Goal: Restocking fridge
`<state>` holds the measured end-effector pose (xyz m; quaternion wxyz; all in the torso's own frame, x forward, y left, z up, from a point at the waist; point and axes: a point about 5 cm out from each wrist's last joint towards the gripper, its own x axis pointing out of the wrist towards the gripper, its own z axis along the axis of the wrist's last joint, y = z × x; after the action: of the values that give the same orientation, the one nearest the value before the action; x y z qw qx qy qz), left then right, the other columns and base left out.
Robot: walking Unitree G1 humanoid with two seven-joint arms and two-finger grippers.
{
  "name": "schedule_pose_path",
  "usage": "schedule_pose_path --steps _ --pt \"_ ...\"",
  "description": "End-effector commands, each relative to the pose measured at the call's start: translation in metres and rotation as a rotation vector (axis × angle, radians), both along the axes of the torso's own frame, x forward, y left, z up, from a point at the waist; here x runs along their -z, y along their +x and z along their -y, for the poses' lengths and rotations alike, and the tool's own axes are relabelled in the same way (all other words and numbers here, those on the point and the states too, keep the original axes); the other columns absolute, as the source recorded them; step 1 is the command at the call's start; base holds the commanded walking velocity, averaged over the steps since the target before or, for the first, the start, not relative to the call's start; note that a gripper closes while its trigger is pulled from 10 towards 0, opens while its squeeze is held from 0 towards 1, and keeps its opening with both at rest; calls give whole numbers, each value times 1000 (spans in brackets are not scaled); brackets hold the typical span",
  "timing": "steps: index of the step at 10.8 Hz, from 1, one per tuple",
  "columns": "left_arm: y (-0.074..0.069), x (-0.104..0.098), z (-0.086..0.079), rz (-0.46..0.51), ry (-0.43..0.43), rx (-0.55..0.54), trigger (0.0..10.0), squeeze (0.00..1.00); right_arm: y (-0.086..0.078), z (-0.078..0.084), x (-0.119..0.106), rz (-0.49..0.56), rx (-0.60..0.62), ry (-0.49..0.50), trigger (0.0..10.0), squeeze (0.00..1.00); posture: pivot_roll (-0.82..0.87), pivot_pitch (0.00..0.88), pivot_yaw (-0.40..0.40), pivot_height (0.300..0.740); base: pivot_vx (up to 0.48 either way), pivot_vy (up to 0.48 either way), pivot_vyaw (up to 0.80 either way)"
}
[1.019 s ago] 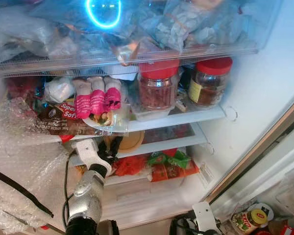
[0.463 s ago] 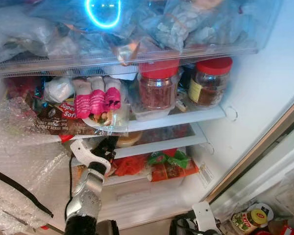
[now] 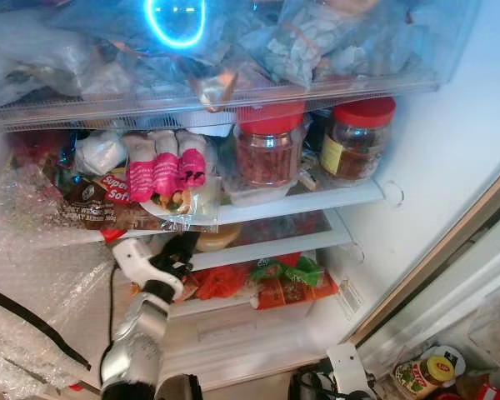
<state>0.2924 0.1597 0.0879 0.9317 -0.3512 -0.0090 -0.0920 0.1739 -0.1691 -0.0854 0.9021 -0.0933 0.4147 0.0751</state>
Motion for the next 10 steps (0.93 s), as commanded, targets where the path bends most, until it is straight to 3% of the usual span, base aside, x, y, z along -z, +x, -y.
schedule_pose_path --steps 1,2,3,4,7,10 --pt "-1 -2 1 -4 28 12 10000 0 -43 2 19 -176 -3 -12 10000 0 -190 67 -23 631 0 0 0" --pt "-2 -1 0 -12 19 5 10000 0 -43 2 19 -176 -3 -12 10000 0 -188 68 -25 631 0 0 0" --pt "-3 -1 -2 -26 -79 -16 10000 0 -42 3 19 -176 -4 -12 10000 0 -189 68 -25 631 0 0 0" --pt "-5 1 -4 -32 -41 -18 10000 0 -42 3 19 -176 -4 -13 10000 0 -190 67 -25 631 0 0 0" --pt "-18 2 -8 -5 293 -6 10000 0 -42 3 19 -178 0 -13 10000 0 -189 68 -26 631 0 0 0" --pt "-25 -7 -2 68 512 22 10000 0 -42 3 19 -179 1 -9 10000 0 -189 66 -26 631 0 0 0"
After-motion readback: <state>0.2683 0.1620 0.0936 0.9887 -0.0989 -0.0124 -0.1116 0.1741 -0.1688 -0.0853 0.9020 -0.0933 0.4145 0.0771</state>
